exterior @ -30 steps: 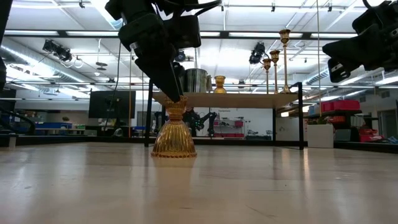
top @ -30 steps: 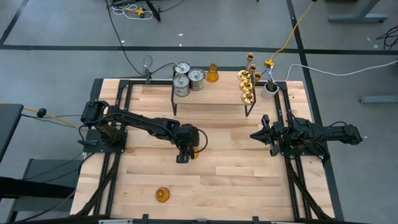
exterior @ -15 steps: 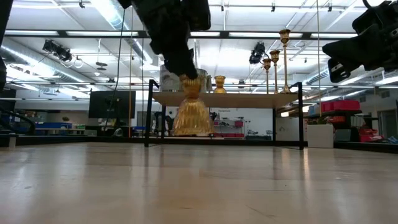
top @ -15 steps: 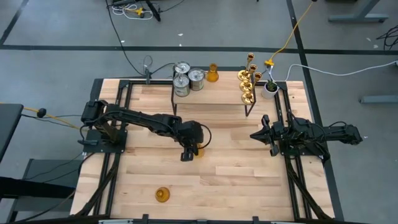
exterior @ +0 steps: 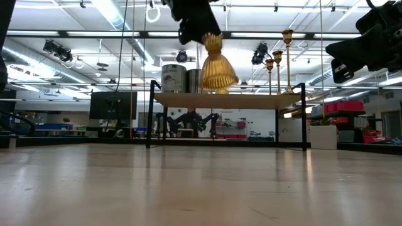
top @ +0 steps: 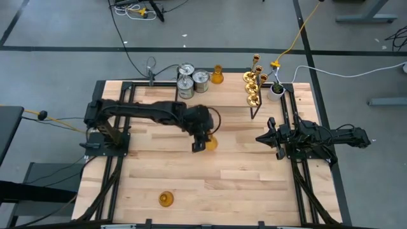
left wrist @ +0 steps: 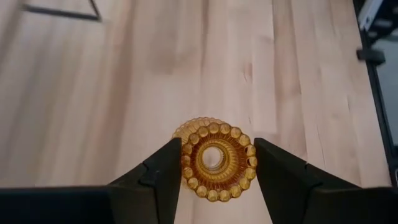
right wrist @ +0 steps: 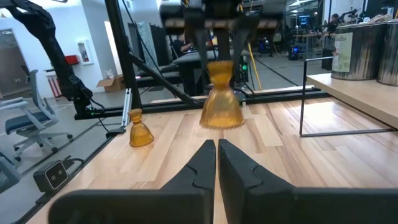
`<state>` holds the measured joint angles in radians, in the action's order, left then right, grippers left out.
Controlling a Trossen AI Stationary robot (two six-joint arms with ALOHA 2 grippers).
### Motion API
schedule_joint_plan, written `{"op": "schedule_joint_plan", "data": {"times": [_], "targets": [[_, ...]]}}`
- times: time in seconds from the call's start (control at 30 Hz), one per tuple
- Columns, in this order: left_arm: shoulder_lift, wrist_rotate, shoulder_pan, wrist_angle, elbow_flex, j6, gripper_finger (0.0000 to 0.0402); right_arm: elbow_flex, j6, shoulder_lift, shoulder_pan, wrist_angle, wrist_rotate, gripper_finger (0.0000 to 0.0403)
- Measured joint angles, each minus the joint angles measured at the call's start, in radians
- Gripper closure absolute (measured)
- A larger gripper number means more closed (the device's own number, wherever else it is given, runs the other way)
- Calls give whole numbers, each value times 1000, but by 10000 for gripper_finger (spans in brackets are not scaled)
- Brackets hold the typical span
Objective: Pick & Place candle stick holders
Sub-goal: Put the top orange glass candle holder on the shelf aligned with the other orange glass candle holder
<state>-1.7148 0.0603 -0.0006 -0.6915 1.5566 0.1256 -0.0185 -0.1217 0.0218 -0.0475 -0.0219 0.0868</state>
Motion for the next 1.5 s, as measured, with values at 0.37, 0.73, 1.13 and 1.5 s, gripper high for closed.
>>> {"op": "schedule_joint_plan", "data": {"times": [0.37, 0.73, 1.13, 1.5], "targets": [[0, -7, 86, -95, 171, -6, 218, 0, 0, 0, 0, 0, 0, 382], [1, -5, 141, -111, 224, -17, 218, 0, 0, 0, 0, 0, 0, 382], [1, -1, 232, -26, 226, -41, 218, 0, 0, 0, 0, 0, 0, 382], [-17, -2, 336, 52, 227, -70, 218, 0, 0, 0, 0, 0, 0, 382]]}}
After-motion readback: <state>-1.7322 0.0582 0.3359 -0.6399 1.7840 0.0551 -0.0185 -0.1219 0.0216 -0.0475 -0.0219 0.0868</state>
